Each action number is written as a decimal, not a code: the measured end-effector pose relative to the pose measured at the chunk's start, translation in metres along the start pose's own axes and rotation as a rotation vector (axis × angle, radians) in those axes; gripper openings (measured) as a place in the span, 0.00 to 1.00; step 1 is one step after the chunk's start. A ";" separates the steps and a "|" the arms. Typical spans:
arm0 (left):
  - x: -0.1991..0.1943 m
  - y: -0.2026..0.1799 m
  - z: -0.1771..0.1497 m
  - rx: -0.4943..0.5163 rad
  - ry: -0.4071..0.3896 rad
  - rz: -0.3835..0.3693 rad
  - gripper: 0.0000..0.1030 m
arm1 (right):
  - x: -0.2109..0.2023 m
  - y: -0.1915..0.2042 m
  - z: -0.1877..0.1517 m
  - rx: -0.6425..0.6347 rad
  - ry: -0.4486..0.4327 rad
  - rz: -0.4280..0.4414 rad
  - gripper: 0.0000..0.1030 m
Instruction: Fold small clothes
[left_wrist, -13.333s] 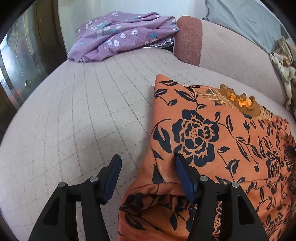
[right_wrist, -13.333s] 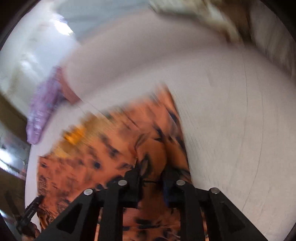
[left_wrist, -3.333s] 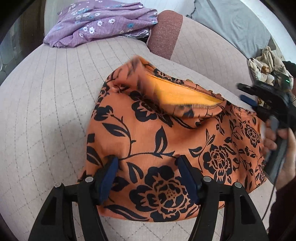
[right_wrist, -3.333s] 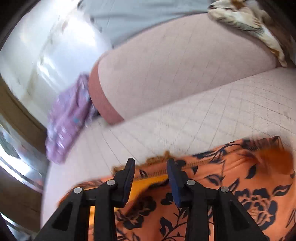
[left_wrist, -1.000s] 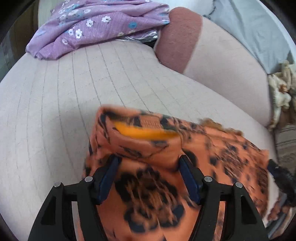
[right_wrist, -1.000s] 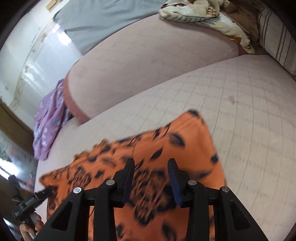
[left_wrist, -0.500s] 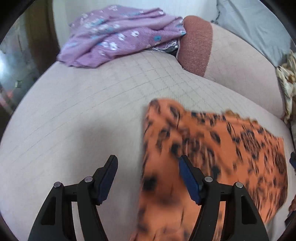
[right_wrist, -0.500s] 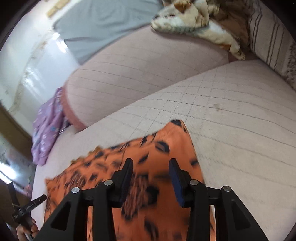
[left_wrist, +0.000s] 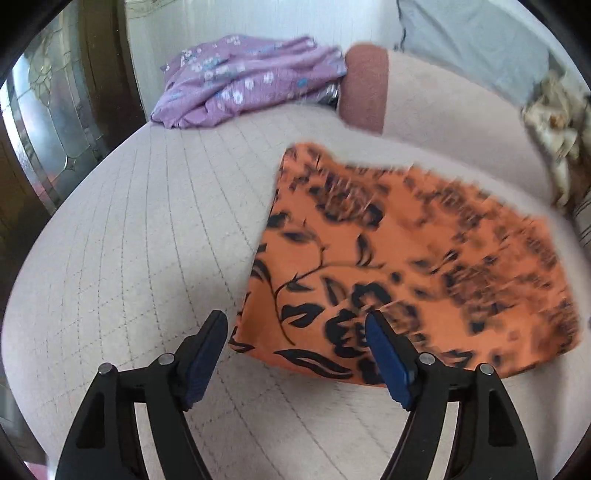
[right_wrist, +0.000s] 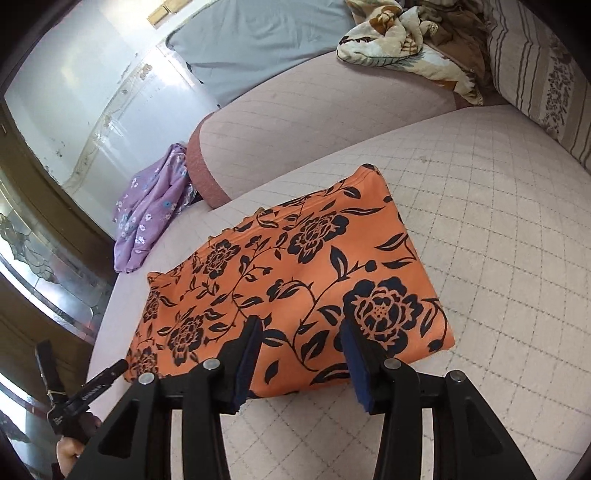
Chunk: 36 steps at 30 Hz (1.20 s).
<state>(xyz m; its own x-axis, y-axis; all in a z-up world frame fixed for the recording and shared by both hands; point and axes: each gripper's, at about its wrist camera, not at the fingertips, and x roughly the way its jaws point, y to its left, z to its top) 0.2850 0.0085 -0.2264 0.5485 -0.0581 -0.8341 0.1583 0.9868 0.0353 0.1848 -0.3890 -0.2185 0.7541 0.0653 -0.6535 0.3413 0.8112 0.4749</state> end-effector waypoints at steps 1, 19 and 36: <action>0.020 -0.001 -0.002 0.016 0.080 0.030 0.76 | 0.004 -0.003 0.000 0.007 0.001 0.001 0.47; 0.032 -0.044 -0.001 0.133 -0.015 0.035 0.86 | 0.075 -0.032 0.002 0.148 0.206 -0.070 0.55; -0.032 -0.048 -0.002 0.145 -0.229 0.022 0.85 | 0.016 0.026 -0.006 -0.058 0.071 0.007 0.56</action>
<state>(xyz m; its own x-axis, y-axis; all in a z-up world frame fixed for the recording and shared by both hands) 0.2581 -0.0370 -0.2020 0.7222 -0.0855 -0.6864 0.2510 0.9571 0.1448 0.2025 -0.3636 -0.2197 0.7138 0.1101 -0.6916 0.3020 0.8426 0.4459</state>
